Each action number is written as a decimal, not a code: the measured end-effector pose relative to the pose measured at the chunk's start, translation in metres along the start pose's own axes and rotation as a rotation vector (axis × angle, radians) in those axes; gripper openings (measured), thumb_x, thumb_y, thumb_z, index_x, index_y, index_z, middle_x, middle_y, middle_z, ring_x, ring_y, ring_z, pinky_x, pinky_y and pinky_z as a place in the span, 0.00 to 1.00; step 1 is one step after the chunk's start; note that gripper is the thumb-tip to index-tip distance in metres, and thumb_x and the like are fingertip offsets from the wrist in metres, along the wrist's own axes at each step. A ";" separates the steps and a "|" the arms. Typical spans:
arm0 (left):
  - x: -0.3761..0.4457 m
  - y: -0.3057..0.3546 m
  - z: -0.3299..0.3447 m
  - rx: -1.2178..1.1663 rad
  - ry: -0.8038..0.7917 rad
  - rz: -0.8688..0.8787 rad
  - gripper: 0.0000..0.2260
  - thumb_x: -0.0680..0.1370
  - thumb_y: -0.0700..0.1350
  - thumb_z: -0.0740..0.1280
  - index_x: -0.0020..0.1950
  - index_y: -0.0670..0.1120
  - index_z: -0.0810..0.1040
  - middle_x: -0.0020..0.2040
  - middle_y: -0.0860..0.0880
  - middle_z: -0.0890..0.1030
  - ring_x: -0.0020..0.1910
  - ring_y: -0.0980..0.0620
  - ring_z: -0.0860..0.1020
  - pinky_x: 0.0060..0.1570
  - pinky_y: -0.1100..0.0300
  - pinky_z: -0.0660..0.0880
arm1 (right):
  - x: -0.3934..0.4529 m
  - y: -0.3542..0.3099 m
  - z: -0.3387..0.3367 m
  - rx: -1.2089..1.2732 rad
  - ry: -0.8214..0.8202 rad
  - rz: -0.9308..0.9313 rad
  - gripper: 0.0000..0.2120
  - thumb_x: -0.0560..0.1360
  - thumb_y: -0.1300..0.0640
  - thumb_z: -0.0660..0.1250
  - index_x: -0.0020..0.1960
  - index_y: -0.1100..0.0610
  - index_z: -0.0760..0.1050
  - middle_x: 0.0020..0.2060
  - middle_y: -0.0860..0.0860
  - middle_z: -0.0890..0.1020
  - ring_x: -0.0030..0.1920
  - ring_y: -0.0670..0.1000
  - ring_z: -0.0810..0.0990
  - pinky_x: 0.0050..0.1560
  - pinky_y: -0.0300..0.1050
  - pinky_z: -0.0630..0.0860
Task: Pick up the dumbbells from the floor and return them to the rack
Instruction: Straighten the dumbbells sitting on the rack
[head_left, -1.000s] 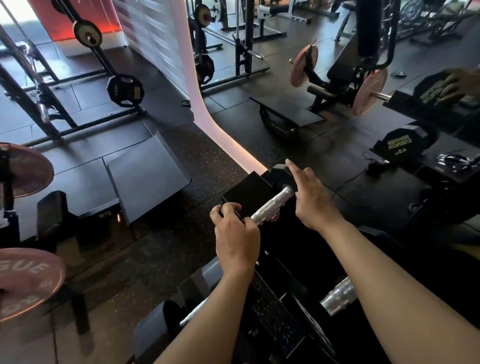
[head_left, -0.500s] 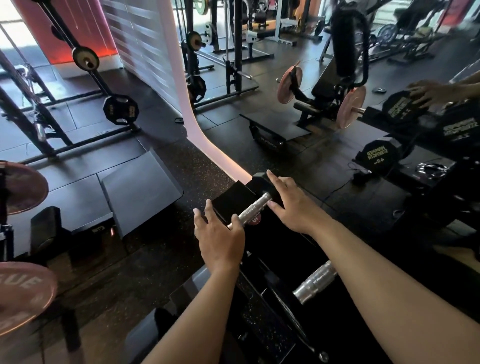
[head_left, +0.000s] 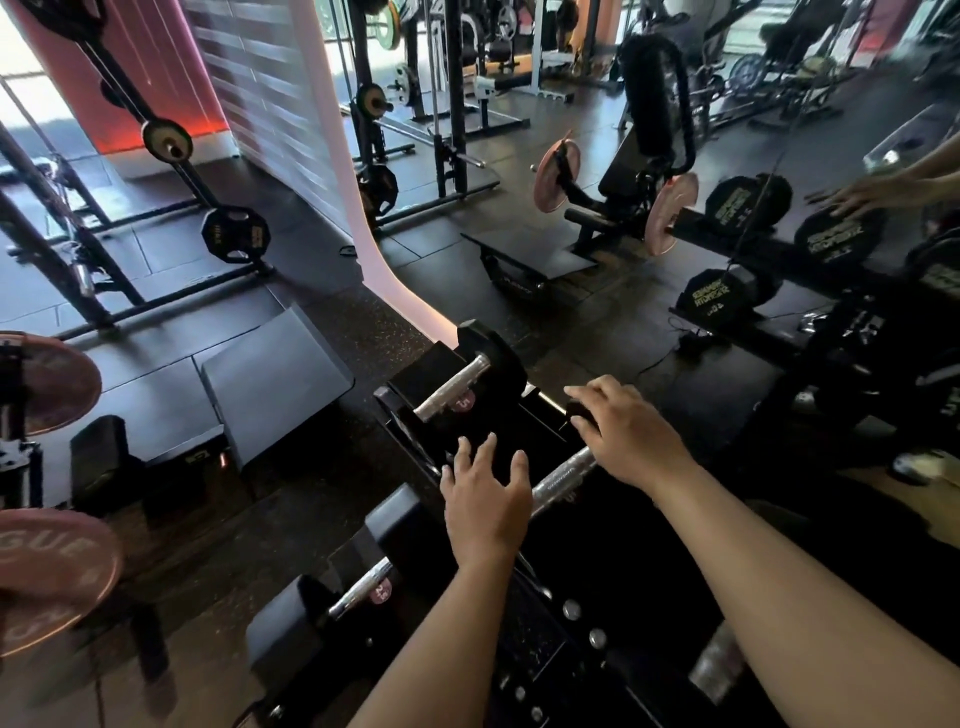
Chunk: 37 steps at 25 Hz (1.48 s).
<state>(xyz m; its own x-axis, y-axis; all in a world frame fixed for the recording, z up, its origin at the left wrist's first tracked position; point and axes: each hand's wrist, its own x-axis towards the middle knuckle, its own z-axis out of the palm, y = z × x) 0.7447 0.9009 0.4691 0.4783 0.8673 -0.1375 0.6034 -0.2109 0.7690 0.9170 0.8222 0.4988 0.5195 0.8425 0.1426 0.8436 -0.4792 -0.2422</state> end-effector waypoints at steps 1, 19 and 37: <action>-0.007 0.000 0.003 -0.032 -0.034 -0.019 0.26 0.79 0.58 0.63 0.77 0.56 0.67 0.81 0.51 0.57 0.79 0.45 0.57 0.73 0.47 0.62 | -0.006 0.002 0.002 -0.012 -0.013 0.018 0.23 0.80 0.51 0.62 0.75 0.51 0.67 0.66 0.55 0.72 0.61 0.58 0.74 0.57 0.56 0.76; -0.034 0.000 0.020 -0.106 0.026 -0.129 0.13 0.78 0.42 0.60 0.62 0.48 0.74 0.74 0.51 0.61 0.45 0.54 0.78 0.35 0.63 0.71 | -0.018 0.000 0.015 0.004 -0.060 0.062 0.38 0.72 0.72 0.62 0.75 0.45 0.59 0.62 0.58 0.69 0.57 0.60 0.76 0.54 0.53 0.79; -0.105 0.027 0.035 0.078 0.196 -0.100 0.41 0.77 0.65 0.60 0.82 0.51 0.44 0.82 0.42 0.44 0.80 0.39 0.39 0.75 0.37 0.39 | -0.108 0.052 -0.046 -0.230 -0.019 0.050 0.31 0.81 0.40 0.54 0.81 0.44 0.49 0.73 0.54 0.67 0.67 0.58 0.71 0.64 0.58 0.70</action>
<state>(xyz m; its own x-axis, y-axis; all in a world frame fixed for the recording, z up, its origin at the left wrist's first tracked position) 0.7332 0.7887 0.4822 0.2851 0.9550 -0.0813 0.6931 -0.1468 0.7057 0.9110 0.6955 0.5149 0.5606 0.8198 0.1172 0.8267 -0.5621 -0.0227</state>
